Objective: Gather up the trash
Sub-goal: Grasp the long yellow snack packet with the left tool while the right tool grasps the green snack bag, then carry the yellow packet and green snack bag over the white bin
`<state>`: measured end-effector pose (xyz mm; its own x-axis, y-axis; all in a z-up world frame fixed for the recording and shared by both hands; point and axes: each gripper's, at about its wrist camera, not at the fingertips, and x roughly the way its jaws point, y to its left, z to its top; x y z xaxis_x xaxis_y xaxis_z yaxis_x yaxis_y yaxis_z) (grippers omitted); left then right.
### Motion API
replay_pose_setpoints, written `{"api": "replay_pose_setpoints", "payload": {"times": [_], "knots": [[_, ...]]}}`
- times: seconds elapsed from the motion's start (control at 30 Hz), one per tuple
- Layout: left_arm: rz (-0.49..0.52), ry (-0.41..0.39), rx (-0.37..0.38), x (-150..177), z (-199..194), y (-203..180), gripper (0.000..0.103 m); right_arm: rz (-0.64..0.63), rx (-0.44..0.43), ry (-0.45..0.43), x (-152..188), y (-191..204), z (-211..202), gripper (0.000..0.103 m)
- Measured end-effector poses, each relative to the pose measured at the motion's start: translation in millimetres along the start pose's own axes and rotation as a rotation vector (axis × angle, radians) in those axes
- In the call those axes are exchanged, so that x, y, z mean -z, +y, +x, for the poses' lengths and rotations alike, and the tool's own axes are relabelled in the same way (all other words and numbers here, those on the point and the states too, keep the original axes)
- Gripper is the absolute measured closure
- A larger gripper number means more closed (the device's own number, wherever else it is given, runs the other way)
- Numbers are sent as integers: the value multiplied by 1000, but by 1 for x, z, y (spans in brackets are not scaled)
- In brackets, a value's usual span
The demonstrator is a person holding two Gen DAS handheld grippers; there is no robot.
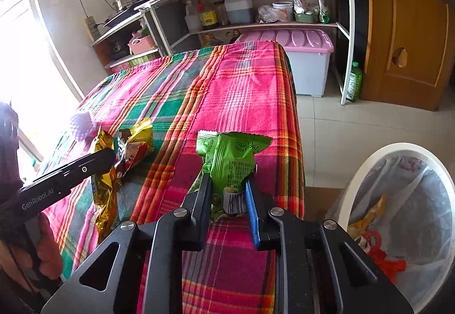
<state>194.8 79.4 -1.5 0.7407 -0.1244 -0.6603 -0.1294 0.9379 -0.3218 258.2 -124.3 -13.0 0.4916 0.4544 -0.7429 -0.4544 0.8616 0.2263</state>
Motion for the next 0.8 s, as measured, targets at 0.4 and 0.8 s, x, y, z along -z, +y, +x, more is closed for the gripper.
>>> {"api": "replay_pose_setpoints", "payload": {"times": [0.4, 0.8], "knots": [[100, -63, 17, 12, -39, -24, 85, 31, -18, -70, 18, 0, -48, 80], [181, -89, 73, 22, -61, -58, 85, 80, 2, -131, 39, -17, -96, 80]]}}
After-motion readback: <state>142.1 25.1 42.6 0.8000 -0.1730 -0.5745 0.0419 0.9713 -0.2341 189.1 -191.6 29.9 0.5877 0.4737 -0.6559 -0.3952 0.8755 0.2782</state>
